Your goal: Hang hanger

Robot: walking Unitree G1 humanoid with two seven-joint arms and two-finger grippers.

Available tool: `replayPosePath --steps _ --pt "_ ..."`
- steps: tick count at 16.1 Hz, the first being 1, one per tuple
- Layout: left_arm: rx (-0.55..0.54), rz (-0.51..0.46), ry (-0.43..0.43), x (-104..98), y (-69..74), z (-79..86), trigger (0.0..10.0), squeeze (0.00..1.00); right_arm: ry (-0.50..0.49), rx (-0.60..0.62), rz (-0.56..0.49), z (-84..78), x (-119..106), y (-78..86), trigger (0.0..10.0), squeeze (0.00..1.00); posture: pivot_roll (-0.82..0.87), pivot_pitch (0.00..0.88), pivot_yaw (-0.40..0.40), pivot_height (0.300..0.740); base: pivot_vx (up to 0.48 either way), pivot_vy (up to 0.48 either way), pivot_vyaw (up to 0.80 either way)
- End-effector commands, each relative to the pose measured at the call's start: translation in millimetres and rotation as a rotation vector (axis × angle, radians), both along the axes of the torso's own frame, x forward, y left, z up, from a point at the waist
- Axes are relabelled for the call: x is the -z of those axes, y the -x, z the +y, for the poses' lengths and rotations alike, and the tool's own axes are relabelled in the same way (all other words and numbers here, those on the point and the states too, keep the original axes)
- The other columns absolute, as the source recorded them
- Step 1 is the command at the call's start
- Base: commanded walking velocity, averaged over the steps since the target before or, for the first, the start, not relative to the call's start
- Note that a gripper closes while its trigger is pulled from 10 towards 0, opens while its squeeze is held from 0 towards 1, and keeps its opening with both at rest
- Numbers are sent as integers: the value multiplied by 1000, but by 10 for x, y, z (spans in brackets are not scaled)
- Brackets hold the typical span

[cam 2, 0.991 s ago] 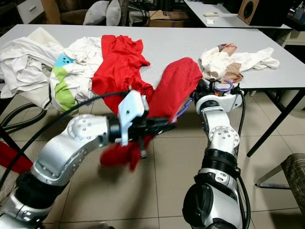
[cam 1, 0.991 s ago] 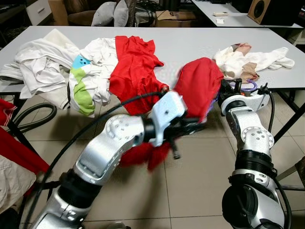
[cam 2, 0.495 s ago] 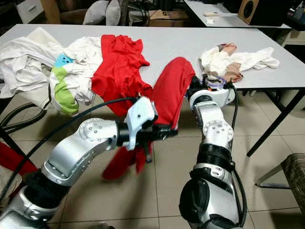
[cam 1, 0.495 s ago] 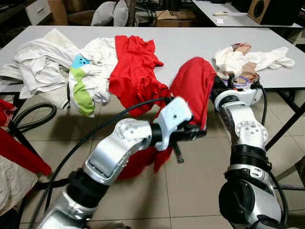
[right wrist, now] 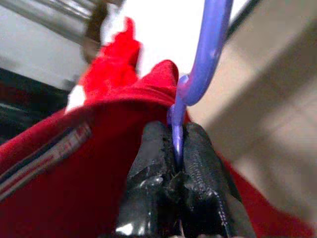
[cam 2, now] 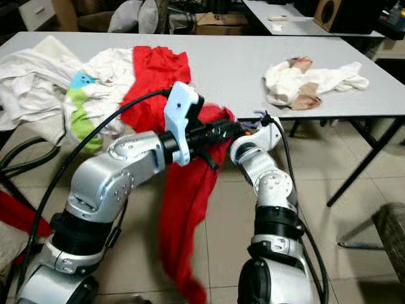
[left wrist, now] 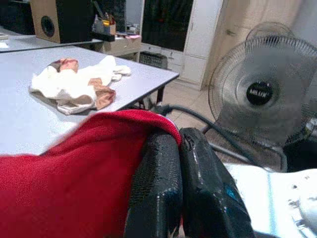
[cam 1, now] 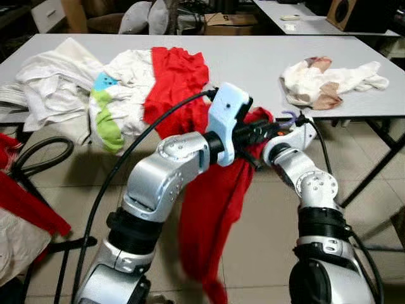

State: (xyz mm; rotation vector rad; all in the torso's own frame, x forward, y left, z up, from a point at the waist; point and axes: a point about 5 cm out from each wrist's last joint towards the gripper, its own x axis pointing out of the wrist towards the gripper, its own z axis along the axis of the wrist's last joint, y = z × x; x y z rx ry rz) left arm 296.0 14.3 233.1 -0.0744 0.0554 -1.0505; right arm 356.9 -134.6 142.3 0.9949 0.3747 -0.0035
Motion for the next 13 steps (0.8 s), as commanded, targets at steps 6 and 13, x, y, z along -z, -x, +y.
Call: replayPosePath --steps 6,13 --pt "-12 -31 -188 74 56 6 10000 0 5 -42 -67 19 -335 79 10000 0 -61 0 -31 740 0 0 0" --pt "-141 112 -187 87 -88 148 10000 1000 36 -88 -32 33 -288 190 10000 0 -56 0 -41 740 0 0 0"
